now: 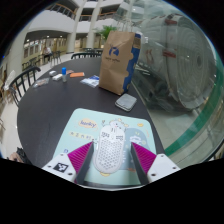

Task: Arrange mouse

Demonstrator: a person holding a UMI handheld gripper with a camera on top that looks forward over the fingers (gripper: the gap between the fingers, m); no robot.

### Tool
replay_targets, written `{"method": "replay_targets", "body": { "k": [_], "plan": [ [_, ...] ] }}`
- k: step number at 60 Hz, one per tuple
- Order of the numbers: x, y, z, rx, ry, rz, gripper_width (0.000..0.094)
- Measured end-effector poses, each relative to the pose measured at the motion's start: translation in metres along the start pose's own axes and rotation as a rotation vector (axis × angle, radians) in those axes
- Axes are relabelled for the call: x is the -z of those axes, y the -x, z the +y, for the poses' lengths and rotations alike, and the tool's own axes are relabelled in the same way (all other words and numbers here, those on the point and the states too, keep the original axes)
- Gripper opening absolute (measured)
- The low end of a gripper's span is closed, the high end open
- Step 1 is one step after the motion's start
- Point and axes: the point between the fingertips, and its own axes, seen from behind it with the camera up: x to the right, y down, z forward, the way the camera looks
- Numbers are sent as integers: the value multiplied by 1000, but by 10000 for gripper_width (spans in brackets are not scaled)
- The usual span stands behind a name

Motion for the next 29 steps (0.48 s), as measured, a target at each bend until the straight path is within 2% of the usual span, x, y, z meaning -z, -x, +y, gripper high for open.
{"method": "replay_targets", "body": {
  "k": [1,2,4,12,29],
  "plan": [
    [2,-3,1,5,4,3,865],
    [4,-5,3,-1,9,4,868],
    [10,-5,4,-39,11,-7,836],
    [54,8,8,-135,-39,-142,848],
    [162,2,60,-133,-211,-198,849]
  ]
}}
